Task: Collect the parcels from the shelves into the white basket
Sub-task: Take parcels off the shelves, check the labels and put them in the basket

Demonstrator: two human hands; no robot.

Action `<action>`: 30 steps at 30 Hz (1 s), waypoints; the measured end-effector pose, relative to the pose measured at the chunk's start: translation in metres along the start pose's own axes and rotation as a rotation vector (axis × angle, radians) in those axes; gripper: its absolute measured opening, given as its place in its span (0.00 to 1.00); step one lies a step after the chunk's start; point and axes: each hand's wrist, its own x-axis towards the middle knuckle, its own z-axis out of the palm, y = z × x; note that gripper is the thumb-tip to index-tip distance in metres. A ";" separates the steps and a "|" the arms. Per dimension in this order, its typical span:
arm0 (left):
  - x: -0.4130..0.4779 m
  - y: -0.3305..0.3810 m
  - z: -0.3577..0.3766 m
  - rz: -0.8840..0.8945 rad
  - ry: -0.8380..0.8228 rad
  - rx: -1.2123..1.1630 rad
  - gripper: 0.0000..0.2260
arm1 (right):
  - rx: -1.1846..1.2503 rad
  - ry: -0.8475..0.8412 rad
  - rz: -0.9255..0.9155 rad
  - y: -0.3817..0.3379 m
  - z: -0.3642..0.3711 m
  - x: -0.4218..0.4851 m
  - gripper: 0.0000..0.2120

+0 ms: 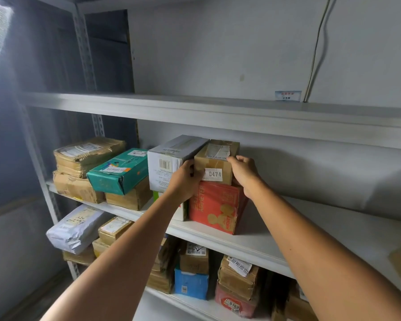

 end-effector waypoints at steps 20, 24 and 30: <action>-0.146 0.054 0.031 -0.226 0.003 -0.363 0.10 | 0.128 -0.302 -0.139 0.060 -0.092 -0.136 0.32; -0.181 0.046 0.034 -0.276 0.013 -0.422 0.27 | 0.141 -0.355 -0.113 0.072 -0.096 -0.163 0.35; -0.229 0.013 -0.002 -0.315 0.174 -0.190 0.34 | 0.114 -0.496 -0.175 0.072 -0.043 -0.192 0.34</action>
